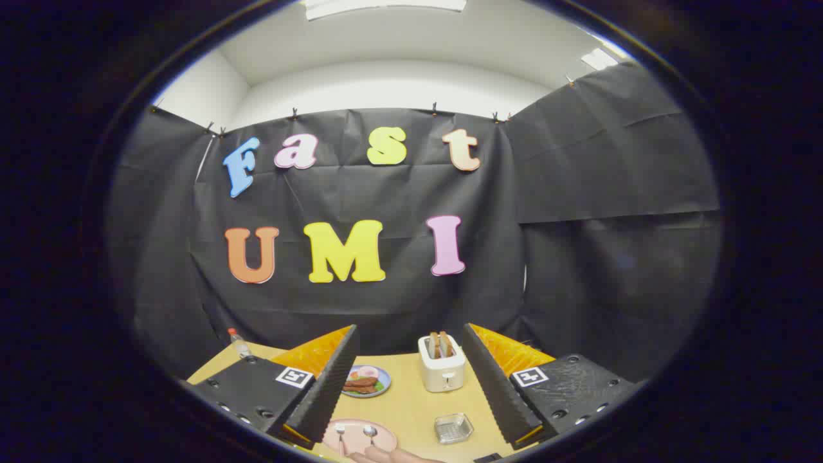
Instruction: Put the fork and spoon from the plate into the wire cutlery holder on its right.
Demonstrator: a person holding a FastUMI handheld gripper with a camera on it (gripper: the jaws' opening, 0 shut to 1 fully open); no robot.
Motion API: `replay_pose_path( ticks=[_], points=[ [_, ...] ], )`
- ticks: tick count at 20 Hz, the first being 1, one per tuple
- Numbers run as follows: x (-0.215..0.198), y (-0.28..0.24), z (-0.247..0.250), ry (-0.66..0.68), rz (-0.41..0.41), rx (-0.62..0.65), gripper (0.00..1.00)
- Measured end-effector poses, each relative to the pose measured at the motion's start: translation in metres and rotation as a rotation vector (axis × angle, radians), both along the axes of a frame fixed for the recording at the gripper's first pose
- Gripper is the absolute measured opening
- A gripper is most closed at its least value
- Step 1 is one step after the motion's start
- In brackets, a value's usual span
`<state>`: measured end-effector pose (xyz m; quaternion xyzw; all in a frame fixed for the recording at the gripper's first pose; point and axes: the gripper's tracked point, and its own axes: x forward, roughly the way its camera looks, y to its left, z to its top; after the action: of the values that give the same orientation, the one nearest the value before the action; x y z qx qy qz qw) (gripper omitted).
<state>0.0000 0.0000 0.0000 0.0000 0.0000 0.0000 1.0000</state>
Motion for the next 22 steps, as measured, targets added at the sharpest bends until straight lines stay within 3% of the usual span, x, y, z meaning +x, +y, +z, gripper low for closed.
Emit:
replay_pose_path(
  ticks=[14,22],
  points=[
    [0.01,-0.007,-0.02,0.062,0.052,-0.063,0.96],
    [0.041,0.018,-0.137,0.245,0.099,-0.097,0.96]
  ],
)
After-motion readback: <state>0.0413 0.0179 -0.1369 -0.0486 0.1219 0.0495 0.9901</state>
